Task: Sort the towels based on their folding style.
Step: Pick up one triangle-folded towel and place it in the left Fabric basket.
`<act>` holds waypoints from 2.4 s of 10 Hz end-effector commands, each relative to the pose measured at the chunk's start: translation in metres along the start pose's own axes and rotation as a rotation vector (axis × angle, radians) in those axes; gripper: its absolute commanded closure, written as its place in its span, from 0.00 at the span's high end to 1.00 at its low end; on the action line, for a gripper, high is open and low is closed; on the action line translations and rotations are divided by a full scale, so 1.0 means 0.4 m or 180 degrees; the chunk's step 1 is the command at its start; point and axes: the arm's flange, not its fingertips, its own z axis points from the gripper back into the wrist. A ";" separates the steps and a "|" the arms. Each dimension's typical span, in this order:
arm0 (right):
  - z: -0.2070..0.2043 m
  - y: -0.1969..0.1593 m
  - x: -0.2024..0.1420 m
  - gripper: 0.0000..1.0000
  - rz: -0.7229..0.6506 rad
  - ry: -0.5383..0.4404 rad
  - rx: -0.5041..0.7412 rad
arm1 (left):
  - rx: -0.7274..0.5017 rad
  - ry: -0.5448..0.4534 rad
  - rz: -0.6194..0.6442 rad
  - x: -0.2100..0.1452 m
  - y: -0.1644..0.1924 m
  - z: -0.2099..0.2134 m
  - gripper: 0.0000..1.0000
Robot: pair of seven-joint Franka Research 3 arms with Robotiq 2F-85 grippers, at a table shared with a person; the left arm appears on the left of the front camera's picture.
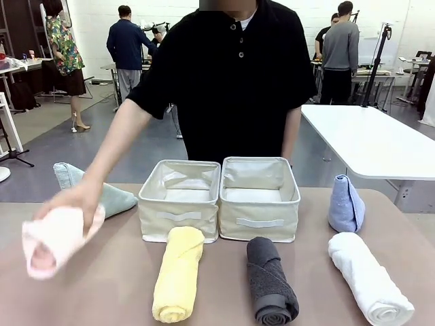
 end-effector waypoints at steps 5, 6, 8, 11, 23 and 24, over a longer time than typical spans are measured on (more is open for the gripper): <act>0.004 -0.004 0.003 1.00 0.0066 -0.0059 0.0032 | 0.0303 0.0902 -0.0215 0.088 0.051 -0.086 1.00; 0.004 -0.004 0.003 1.00 0.0066 -0.0059 0.0032 | 0.0719 0.1509 -0.0084 0.127 0.105 -0.158 1.00; 0.004 -0.004 0.003 1.00 0.0066 -0.0059 0.0032 | 0.0859 0.2258 -0.0057 0.144 0.201 -0.296 1.00; 0.004 -0.004 0.003 1.00 0.0066 -0.0059 0.0032 | 0.0783 0.2776 0.0034 0.088 0.307 -0.482 1.00; 0.004 -0.004 0.003 1.00 0.0066 -0.0059 0.0032 | 0.0815 0.2770 -0.0239 -0.097 0.411 -0.676 1.00; 0.004 -0.004 0.003 1.00 0.0066 -0.0059 0.0032 | 0.0814 0.2747 -0.0227 -0.096 0.414 -0.678 1.00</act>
